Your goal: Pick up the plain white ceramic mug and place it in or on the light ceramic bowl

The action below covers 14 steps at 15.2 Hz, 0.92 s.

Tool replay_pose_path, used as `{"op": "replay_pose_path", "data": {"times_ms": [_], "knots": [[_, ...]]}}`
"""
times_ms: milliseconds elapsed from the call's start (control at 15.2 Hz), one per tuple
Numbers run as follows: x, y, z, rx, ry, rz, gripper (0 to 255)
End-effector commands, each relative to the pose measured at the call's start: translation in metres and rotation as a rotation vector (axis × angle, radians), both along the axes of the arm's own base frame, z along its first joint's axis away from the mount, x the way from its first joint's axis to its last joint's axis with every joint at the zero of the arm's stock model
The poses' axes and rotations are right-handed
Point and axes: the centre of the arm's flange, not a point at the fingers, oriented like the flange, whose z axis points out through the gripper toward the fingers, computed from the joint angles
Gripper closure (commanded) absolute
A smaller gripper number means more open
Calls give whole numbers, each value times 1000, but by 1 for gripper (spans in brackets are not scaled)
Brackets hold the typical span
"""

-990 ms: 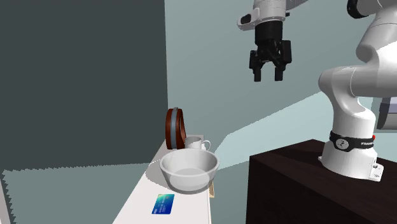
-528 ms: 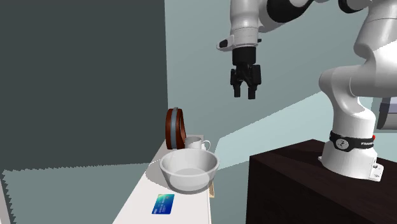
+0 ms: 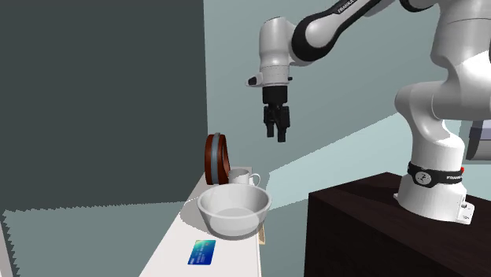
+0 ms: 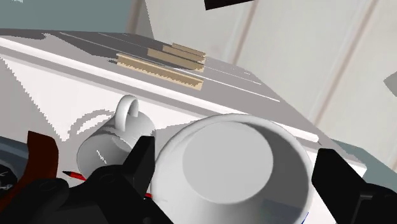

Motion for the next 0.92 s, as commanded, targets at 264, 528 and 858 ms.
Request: {"op": "replay_pose_path", "data": {"times_ms": [264,528,858], "knots": [[17,-61,-46,-4,-1,-28,0],[28,-102,-77,-6,-1,-48,0],[40,-154,-115,-9,-1,-72,0]]}}
